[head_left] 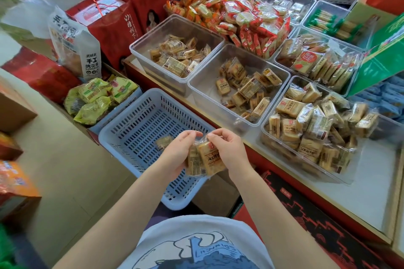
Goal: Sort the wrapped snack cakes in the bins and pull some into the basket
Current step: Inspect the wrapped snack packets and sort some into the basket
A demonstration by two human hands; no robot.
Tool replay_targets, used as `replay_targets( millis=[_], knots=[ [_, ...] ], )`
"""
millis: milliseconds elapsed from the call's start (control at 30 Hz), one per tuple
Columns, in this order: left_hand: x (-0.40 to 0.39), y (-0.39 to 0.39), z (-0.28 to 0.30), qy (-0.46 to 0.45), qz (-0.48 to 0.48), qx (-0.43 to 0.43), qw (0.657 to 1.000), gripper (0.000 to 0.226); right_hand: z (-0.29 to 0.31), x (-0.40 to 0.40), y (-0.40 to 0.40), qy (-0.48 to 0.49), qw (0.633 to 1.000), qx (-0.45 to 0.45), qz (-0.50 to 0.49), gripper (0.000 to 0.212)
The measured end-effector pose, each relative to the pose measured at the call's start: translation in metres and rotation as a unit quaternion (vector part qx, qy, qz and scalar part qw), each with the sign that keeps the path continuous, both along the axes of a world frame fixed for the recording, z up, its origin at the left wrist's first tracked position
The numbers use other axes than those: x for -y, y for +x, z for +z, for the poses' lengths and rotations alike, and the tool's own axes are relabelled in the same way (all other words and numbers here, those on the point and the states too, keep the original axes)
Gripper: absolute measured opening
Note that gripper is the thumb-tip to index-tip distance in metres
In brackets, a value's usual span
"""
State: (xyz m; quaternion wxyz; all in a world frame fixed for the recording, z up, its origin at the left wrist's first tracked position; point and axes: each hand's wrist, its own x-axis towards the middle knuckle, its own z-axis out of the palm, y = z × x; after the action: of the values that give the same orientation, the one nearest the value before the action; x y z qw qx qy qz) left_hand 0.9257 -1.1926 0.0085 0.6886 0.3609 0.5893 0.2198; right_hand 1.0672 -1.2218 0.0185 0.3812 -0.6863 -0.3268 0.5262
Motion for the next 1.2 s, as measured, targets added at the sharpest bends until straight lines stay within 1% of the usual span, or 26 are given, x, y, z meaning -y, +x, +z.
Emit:
replay_targets(
  millis=[67,100,200,333,500,700,767,867,967,1033,1133,1200],
  knots=[
    [-0.001,0.005,0.003,-0.036,0.014,-0.007,0.999,0.040,0.000,-0.001,0.000,-0.015,1.000,0.018,-0.008,0.021],
    [-0.001,0.005,0.004,-0.036,0.014,-0.005,0.999,0.040,0.000,-0.001,0.001,-0.019,0.999,0.025,-0.015,0.022],
    [0.002,0.001,0.002,0.025,-0.030,0.020,0.999,0.030,0.001,0.000,0.004,-0.026,0.999,0.023,-0.027,0.020],
    [-0.001,-0.001,0.000,0.060,-0.017,0.003,0.998,0.017,0.005,0.001,0.004,-0.041,0.999,-0.010,-0.032,0.020],
    [-0.003,0.005,-0.002,0.097,-0.003,-0.015,0.995,0.017,0.007,-0.001,0.005,-0.042,0.996,-0.055,-0.062,0.021],
    [-0.004,0.005,0.003,0.108,0.013,0.025,0.994,0.018,0.004,-0.005,0.017,-0.005,0.993,-0.095,-0.073,0.015],
    [-0.005,0.006,0.006,0.110,0.017,0.036,0.993,0.018,0.004,-0.004,0.018,0.009,0.984,-0.150,-0.096,0.013],
    [-0.008,0.008,0.012,0.112,0.019,0.061,0.992,0.022,0.007,-0.002,0.018,0.016,0.956,-0.260,-0.132,0.011],
    [-0.009,0.010,0.017,0.126,0.016,0.098,0.987,0.025,0.010,-0.003,0.021,0.025,0.946,-0.294,-0.135,0.015],
    [-0.011,0.011,0.019,0.127,0.019,0.108,0.986,0.022,0.012,-0.004,0.025,0.035,0.951,-0.282,-0.122,0.016],
    [-0.013,0.009,0.023,0.120,0.022,0.109,0.987,0.019,0.013,-0.006,0.034,0.072,0.976,-0.195,-0.066,0.013],
    [-0.014,0.007,0.027,0.120,0.012,0.099,0.988,0.022,0.013,-0.007,0.038,0.086,0.985,-0.145,-0.028,0.013]
  ],
)
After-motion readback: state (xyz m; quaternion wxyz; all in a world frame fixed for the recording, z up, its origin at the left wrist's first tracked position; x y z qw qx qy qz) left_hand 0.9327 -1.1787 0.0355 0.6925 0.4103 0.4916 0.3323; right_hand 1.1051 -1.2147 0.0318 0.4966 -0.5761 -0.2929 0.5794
